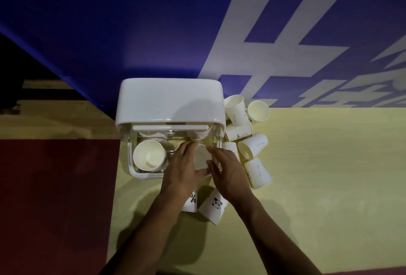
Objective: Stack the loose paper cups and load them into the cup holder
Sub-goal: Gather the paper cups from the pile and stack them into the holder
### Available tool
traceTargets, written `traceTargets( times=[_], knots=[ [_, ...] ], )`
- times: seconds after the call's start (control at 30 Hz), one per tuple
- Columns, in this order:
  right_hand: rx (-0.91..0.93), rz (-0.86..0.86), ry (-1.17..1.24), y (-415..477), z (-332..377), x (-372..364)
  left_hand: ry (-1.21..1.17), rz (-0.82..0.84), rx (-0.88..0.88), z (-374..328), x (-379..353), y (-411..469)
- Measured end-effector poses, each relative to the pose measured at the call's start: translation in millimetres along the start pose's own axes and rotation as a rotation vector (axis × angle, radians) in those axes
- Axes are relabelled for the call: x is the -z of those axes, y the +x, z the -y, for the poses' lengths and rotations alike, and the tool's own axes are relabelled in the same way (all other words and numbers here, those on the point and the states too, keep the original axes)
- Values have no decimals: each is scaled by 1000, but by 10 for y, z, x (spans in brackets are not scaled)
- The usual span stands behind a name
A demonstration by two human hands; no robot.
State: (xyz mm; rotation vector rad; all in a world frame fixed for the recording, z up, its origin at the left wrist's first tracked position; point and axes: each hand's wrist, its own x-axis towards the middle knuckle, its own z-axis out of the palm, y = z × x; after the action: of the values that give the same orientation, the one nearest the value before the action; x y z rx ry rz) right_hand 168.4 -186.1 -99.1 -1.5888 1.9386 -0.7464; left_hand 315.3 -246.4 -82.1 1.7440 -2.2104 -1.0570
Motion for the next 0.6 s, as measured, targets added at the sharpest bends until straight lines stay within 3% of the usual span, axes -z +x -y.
traceTargets(
  times=[0.1,0.2,0.3,0.43,0.6],
  knots=[
    [-25,-20,39,-58,20,98,33,-45,-39,-82,63,-112],
    [-122,-146,125,-203,-33,249,19,-176,-120,-261,80,-292],
    [-265,-259,162,-418,-247,398,-54,-205,-228,-632,4,-410],
    [-386,-333,169,-737,-642,597,-43,-99,-309,-1091,-272,-255],
    [-501,-333,184,-1157,-1019,825,153,18,-200,-1292,-815,107]
  ],
)
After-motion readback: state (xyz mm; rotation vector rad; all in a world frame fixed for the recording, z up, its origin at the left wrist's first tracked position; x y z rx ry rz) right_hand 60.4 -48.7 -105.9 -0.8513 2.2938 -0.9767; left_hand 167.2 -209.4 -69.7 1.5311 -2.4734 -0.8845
